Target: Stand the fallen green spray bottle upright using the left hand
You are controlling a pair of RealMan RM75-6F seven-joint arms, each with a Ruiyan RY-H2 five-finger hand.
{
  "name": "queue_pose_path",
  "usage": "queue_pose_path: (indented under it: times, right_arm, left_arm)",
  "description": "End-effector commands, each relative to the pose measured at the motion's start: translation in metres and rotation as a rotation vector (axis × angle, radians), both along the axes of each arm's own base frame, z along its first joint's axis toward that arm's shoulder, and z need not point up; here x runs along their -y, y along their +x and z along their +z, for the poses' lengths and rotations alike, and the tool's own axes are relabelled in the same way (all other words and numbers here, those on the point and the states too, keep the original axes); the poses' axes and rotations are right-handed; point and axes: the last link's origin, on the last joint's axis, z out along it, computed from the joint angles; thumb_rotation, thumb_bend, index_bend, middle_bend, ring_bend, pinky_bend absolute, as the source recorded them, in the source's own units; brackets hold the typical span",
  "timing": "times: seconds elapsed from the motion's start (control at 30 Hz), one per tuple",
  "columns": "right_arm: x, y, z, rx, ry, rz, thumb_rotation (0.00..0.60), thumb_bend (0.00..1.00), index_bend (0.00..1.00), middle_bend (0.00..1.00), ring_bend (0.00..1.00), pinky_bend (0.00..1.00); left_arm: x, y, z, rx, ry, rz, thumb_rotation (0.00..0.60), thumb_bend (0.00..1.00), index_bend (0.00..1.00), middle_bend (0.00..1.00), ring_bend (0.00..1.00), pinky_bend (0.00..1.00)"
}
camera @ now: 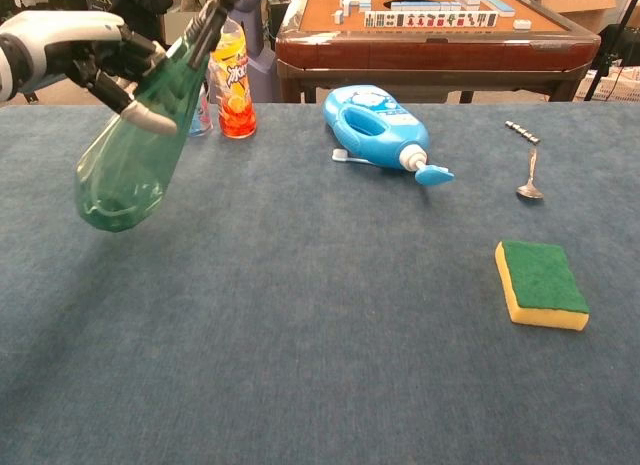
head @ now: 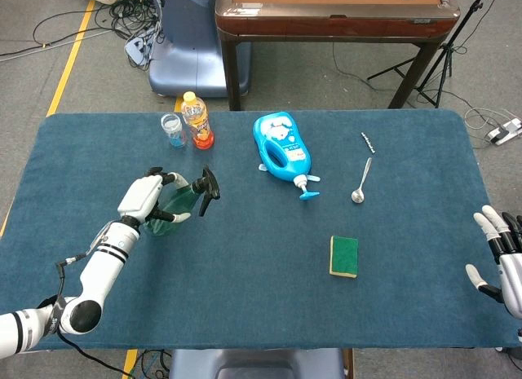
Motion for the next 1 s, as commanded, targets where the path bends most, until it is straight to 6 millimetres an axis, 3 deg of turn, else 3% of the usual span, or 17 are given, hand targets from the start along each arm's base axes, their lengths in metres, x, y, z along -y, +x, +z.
queue_pose_path:
  times: [0.03, 0.33, 1.0]
  right_arm:
    - [0.0, 0.0, 0.0, 0.001, 0.001, -0.001, 0.6, 0.26, 0.1, 0.09, 0.0, 0.0]
    - [0.001, -0.002, 0.0, 0.002, 0.002, -0.006, 0.6, 0.26, 0.1, 0.09, 0.0, 0.0]
    - [0.002, -0.005, 0.001, 0.002, 0.003, -0.019, 0.6, 0.26, 0.1, 0.09, 0.0, 0.0]
  left_arm:
    - [-0.002, -0.007, 0.001, 0.272, 0.052, 0.023, 0.6, 0.21, 0.47, 0.52, 0.26, 0.07]
    - [-0.01, -0.018, -0.021, 0.467, 0.057, 0.054, 0.6, 0.21, 0.44, 0.52, 0.25, 0.07]
    - [-0.025, -0.045, -0.055, 0.381, 0.206, 0.009, 0.6, 0.21, 0.41, 0.47, 0.22, 0.07]
